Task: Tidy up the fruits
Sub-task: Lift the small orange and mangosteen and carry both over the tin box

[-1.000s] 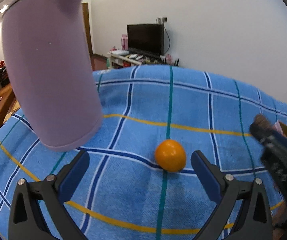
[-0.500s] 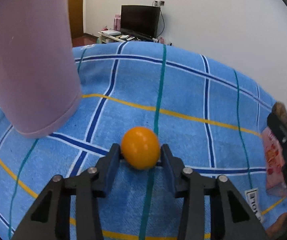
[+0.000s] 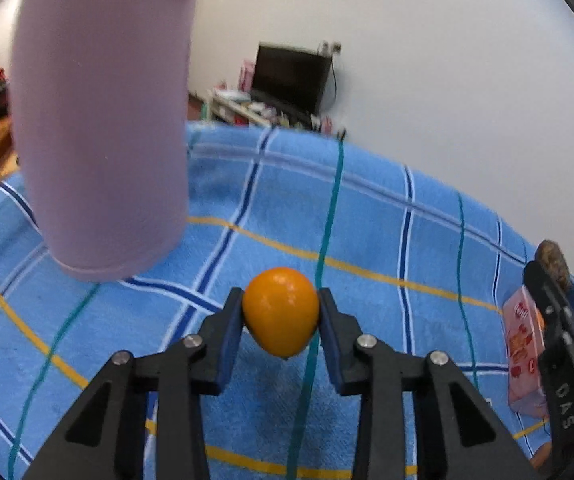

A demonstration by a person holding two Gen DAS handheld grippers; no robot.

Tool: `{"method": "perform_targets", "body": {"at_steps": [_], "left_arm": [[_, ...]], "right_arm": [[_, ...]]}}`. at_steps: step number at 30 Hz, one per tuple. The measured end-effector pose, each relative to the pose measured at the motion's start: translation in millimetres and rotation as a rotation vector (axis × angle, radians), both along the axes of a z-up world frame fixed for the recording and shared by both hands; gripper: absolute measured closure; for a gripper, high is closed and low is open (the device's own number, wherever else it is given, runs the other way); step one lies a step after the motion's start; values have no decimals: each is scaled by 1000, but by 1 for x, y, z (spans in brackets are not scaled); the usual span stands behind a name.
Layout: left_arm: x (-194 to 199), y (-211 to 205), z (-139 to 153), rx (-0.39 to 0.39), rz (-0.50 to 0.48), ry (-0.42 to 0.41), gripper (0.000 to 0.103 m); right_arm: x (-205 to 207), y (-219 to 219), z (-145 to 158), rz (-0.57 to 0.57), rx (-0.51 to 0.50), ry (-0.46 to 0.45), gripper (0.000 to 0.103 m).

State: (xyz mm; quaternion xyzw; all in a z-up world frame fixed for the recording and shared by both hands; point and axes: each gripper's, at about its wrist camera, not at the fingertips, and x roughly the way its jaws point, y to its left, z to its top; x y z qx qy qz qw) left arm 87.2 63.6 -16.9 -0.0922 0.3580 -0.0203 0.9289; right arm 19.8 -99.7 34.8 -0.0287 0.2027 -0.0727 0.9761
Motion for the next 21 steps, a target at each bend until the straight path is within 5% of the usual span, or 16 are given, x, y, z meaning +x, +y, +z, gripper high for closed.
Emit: {"method": "perform_targets", "body": {"at_steps": [10, 21], "left_arm": [[-15, -13, 18, 94, -5, -129, 65], [-32, -19, 23, 134, 17, -170, 65]], "right_arm": [[-8, -4, 3, -24, -8, -12, 60], [-23, -8, 5, -19, -6, -7, 60]]}}
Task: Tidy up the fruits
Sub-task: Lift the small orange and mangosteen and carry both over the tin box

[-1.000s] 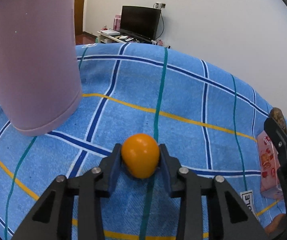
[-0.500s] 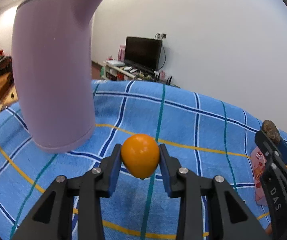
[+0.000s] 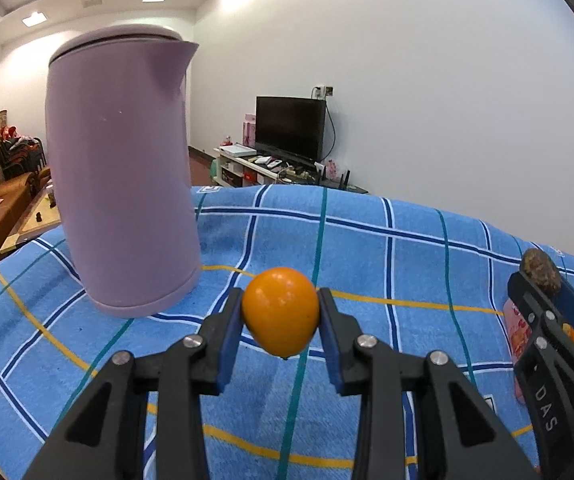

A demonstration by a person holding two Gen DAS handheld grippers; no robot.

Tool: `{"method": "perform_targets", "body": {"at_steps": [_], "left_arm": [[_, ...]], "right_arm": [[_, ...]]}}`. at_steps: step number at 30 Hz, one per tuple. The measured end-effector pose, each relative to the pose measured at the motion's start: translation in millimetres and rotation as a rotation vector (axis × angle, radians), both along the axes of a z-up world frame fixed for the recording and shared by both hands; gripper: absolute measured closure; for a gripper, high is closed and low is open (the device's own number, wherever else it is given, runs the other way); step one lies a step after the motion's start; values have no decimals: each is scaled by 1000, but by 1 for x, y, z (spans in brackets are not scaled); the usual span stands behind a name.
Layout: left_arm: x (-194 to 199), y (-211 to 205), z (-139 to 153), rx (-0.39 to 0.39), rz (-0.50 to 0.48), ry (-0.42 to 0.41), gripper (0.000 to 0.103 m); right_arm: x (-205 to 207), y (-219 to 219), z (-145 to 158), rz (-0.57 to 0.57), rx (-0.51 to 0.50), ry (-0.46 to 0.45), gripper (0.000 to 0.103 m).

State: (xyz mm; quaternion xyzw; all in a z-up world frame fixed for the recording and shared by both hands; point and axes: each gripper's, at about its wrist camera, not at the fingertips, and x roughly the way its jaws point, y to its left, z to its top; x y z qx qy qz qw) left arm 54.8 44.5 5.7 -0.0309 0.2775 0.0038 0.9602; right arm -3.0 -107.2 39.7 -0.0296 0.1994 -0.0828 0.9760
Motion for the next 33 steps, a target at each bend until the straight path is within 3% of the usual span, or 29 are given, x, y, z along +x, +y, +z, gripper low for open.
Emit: {"method": "perform_targets", "body": {"at_steps": [33], "left_arm": [[-37, -48, 5, 37, -86, -25, 65]], "right_arm": [[-40, -32, 4, -41, -5, 11, 60]]}}
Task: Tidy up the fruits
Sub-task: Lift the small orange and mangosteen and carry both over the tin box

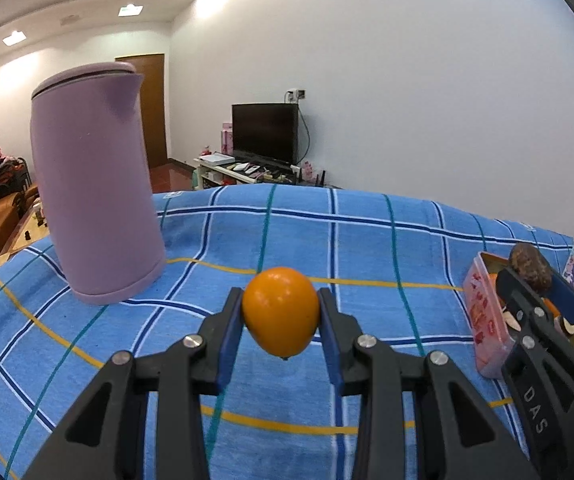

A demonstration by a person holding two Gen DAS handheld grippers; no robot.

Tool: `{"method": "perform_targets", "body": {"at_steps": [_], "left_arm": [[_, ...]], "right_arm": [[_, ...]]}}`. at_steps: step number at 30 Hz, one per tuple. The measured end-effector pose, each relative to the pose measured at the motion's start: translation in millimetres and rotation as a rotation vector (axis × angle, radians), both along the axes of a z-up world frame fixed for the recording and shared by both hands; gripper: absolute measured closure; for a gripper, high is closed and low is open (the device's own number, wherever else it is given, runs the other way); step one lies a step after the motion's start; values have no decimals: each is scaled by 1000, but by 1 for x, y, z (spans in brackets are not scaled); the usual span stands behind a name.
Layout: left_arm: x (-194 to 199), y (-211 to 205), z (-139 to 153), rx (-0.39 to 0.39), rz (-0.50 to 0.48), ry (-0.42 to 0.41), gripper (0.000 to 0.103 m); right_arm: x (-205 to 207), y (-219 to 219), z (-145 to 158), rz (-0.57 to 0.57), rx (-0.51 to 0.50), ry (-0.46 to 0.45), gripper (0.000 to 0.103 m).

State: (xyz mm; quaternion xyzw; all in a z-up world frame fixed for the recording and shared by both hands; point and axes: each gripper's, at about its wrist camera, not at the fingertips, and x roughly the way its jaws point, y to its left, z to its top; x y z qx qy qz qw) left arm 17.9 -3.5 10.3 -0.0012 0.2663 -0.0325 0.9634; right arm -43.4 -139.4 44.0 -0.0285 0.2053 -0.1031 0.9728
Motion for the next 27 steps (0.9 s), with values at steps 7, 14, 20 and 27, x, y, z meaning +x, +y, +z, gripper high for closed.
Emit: {"method": "perform_targets", "body": {"at_steps": [7, 14, 20, 27], "left_arm": [[-6, -20, 1, 10, -47, -6, 65], [-12, -41, 1, 3, -96, -2, 65], [-15, -60, 0, 6, -137, -1, 65], [-17, -85, 0, -5, -186, 6, 65]], "right_arm": [[-8, -16, 0, -28, 3, 3, 60], [-17, -35, 0, -59, 4, 4, 60], [-25, -51, 1, -85, -3, 4, 60], [-31, -79, 2, -131, -4, 7, 60]]}}
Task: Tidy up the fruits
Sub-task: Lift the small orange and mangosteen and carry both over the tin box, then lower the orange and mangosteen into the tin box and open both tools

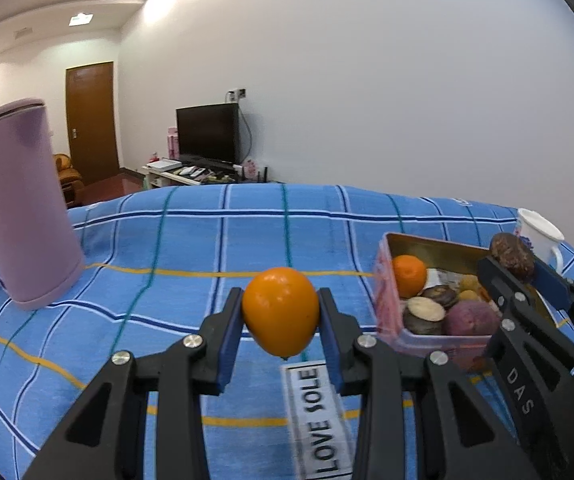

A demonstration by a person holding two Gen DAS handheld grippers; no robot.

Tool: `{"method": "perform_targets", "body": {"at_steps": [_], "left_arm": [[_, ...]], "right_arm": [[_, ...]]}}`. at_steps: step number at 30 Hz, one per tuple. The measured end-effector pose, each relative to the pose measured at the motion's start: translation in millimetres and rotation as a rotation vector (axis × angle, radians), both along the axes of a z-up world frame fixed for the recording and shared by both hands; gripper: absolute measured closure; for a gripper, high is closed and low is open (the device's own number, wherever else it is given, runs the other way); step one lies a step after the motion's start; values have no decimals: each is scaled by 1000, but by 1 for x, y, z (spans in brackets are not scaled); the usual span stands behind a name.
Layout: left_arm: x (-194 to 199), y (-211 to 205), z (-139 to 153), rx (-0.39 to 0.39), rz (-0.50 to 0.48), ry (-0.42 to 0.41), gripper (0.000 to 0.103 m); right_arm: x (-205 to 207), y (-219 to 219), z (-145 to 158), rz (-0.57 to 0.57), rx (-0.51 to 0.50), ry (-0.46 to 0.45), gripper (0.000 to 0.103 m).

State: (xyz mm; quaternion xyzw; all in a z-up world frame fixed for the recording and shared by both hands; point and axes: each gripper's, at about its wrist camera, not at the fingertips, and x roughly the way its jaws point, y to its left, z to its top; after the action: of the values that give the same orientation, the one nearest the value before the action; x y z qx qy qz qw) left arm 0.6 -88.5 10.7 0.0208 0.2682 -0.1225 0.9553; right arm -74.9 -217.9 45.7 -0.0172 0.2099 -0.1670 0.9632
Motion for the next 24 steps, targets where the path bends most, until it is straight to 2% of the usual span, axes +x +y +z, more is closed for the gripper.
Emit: {"method": "perform_targets", "body": {"at_steps": [24], "left_arm": [[-4, -85, 0, 17, -130, -1, 65]], "right_arm": [[-12, -78, 0, -131, 7, 17, 60]]}}
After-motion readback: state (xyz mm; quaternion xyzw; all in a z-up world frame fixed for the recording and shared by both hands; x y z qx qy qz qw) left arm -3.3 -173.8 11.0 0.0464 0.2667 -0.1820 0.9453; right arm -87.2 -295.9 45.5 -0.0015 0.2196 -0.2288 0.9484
